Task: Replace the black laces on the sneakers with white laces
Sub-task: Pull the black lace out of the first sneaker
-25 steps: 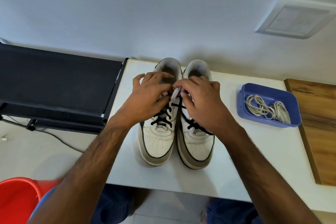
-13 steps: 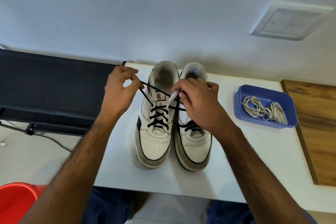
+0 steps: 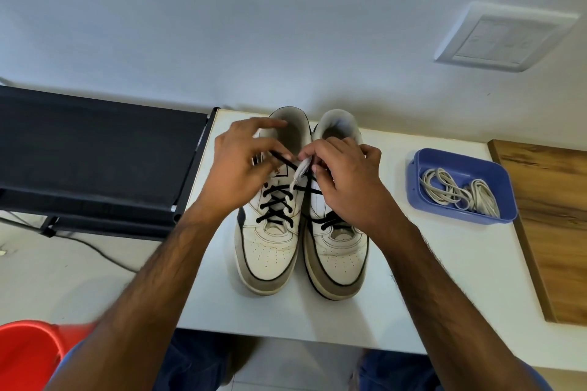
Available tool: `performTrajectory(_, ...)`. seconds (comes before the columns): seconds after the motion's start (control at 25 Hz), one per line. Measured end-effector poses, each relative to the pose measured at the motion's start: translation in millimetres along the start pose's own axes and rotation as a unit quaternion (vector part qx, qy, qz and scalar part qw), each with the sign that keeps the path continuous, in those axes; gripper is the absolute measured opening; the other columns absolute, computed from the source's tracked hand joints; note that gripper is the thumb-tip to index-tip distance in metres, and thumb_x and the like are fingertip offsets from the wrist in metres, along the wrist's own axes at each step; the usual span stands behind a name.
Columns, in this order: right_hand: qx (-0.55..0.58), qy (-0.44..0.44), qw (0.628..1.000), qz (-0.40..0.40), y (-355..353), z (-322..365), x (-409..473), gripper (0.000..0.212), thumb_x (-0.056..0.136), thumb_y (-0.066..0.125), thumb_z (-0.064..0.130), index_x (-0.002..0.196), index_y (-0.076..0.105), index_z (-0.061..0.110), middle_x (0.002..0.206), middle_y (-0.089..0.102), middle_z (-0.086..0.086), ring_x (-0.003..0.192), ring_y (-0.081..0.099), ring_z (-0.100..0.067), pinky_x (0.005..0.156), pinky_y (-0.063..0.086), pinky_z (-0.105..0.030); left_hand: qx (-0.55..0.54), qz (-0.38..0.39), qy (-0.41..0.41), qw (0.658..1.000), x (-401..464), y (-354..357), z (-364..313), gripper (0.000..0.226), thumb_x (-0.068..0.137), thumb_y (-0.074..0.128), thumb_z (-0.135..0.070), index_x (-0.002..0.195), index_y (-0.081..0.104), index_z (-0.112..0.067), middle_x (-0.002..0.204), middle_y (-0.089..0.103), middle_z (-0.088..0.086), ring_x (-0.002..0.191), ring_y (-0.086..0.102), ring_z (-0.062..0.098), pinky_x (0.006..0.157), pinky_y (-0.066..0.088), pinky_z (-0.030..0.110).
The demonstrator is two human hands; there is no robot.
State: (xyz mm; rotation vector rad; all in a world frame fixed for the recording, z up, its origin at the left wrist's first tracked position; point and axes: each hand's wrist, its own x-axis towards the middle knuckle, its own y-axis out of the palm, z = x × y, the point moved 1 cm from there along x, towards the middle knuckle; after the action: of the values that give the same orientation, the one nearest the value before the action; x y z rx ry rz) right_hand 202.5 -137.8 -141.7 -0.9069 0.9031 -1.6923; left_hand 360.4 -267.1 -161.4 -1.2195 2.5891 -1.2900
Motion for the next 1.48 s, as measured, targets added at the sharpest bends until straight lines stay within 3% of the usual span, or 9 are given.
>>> performTrajectory(0.08, 0.002, 0.003, 1.000, -0.001, 0.7, -0.4, -0.4, 0.032, 0.095, 0.054, 0.009, 0.113, 0.060, 0.034, 0.098, 0.047, 0.022, 0.106, 0.049, -0.012, 0.091, 0.023, -0.036, -0.063, -0.023, -0.054, 0.996, 1.9, -9.5, 1.2, 0.014, 0.089, 0.073, -0.023, 0.092, 0.078, -0.035, 0.134, 0.060, -0.015, 0.130, 0.045, 0.011, 0.105, 0.028, 0.019)
performTrajectory(0.36, 0.027, 0.004, 1.000, -0.011, 2.1, -3.1, -1.7, 0.031, 0.095, 0.054, 0.012, 0.114, 0.061, 0.036, 0.099, 0.057, 0.017, 0.105, 0.051, -0.010, 0.091, 0.023, -0.035, 0.029, 0.108, -0.015, 0.994, -7.2, 5.7, -1.6, 0.029, 0.081, 0.055, -0.063, 0.100, 0.066, -0.044, 0.146, 0.045, -0.020, 0.139, 0.032, 0.009, 0.111, 0.021, 0.046)
performTrajectory(0.56, 0.030, 0.000, 0.999, -0.024, 3.0, -4.9, -1.8, 0.033, 0.097, 0.054, 0.013, 0.120, 0.065, 0.034, 0.104, 0.060, 0.016, 0.107, 0.053, -0.012, 0.095, 0.026, -0.037, 0.009, 0.062, -0.035, 0.997, -2.0, 11.2, 1.2, 0.040, 0.085, 0.049, -0.066, 0.093, 0.073, -0.035, 0.140, 0.053, -0.019, 0.134, 0.040, 0.012, 0.103, 0.027, 0.043)
performTrajectory(0.76, 0.025, 0.008, 0.999, -0.022, 2.5, -4.2, -0.4, 0.034, 0.097, 0.054, 0.014, 0.119, 0.065, 0.037, 0.103, 0.061, 0.016, 0.106, 0.054, -0.011, 0.097, 0.026, -0.038, -0.044, -0.041, -0.052, 0.997, 1.2, 9.3, 2.2, 0.018, 0.095, 0.056, -0.038, 0.097, 0.070, -0.026, 0.122, 0.064, -0.012, 0.117, 0.053, 0.013, 0.097, 0.041, 0.043)
performTrajectory(0.96, 0.038, 0.015, 0.999, -0.024, 2.8, -5.4, -0.2, 0.035, 0.096, 0.055, 0.014, 0.119, 0.066, 0.038, 0.105, 0.064, 0.015, 0.108, 0.055, -0.011, 0.099, 0.025, -0.037, -0.360, -0.246, -0.209, 0.875, -1.5, -16.6, 18.8, 0.018, 0.105, 0.046, -0.021, 0.100, 0.063, -0.017, 0.104, 0.068, -0.002, 0.102, 0.061, 0.013, 0.097, 0.045, 0.040)
performTrajectory(1.04, 0.042, 0.016, 0.999, -0.024, 2.9, -5.6, -0.2, 0.035, 0.096, 0.055, 0.013, 0.118, 0.066, 0.038, 0.106, 0.064, 0.015, 0.108, 0.054, -0.010, 0.099, 0.026, -0.038, -0.306, -0.225, -0.179, 0.907, -2.3, -18.2, 15.5, 0.014, 0.103, 0.050, -0.020, 0.107, 0.063, -0.020, 0.112, 0.066, -0.001, 0.109, 0.061, 0.016, 0.102, 0.045, 0.045)
performTrajectory(1.16, 0.043, 0.018, 0.999, -0.025, 3.2, -5.2, -0.2, 0.035, 0.096, 0.057, 0.012, 0.118, 0.067, 0.037, 0.103, 0.062, 0.015, 0.107, 0.054, -0.010, 0.100, 0.027, -0.040, -0.049, -0.092, -0.028, 0.994, -3.5, -10.3, -2.5, 0.036, 0.096, 0.059, -0.019, 0.131, 0.055, -0.028, 0.137, 0.052, -0.010, 0.131, 0.046, 0.012, 0.110, 0.031, 0.040)
performTrajectory(1.32, 0.036, 0.016, 0.999, -0.036, 3.9, -4.3, 0.3, 0.034, 0.094, 0.056, 0.013, 0.115, 0.066, 0.038, 0.098, 0.060, 0.015, 0.105, 0.054, -0.009, 0.098, 0.028, -0.040, 0.150, 0.046, 0.076, 0.985, -9.8, 7.3, -5.7, 0.028, 0.092, 0.054, -0.037, 0.119, 0.059, -0.031, 0.150, 0.043, -0.008, 0.140, 0.035, 0.019, 0.116, 0.019, 0.057)
performTrajectory(1.48, 0.034, 0.018, 0.999, -0.039, 4.2, -4.4, 0.3, 0.032, 0.094, 0.055, 0.015, 0.114, 0.067, 0.037, 0.098, 0.060, 0.015, 0.104, 0.054, -0.010, 0.098, 0.028, -0.040, 0.189, 0.057, 0.104, 0.975, -9.4, 13.7, 2.0, 0.016, 0.094, 0.055, -0.035, 0.105, 0.064, -0.028, 0.146, 0.050, -0.003, 0.138, 0.039, 0.026, 0.115, 0.019, 0.063)
